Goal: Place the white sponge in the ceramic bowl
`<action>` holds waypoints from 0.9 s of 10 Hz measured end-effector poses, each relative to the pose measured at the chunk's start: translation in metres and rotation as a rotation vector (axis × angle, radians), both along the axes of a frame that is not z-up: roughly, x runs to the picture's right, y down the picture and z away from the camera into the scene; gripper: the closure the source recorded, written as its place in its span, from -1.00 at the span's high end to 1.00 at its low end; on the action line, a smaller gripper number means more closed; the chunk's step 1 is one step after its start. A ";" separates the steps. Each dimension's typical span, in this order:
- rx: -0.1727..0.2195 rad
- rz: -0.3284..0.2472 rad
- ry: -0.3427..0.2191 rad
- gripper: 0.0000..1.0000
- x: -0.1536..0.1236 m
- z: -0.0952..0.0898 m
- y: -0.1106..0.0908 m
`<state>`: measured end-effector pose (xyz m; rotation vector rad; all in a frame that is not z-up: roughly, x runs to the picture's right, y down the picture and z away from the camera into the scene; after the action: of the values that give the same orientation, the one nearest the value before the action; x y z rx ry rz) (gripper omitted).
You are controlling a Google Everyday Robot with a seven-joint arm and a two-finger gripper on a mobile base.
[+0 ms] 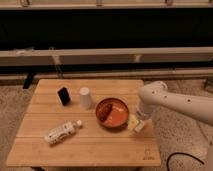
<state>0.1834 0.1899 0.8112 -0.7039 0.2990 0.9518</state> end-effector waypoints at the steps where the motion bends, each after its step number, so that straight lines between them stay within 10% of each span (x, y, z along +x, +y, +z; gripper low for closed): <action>1: 0.024 -0.032 0.009 0.60 -0.002 0.007 0.001; 6: 0.066 -0.077 0.046 0.59 -0.006 0.031 0.011; 9: 0.049 -0.076 0.043 0.04 -0.005 0.025 0.010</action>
<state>0.1781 0.1995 0.8360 -0.6238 0.3371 0.8994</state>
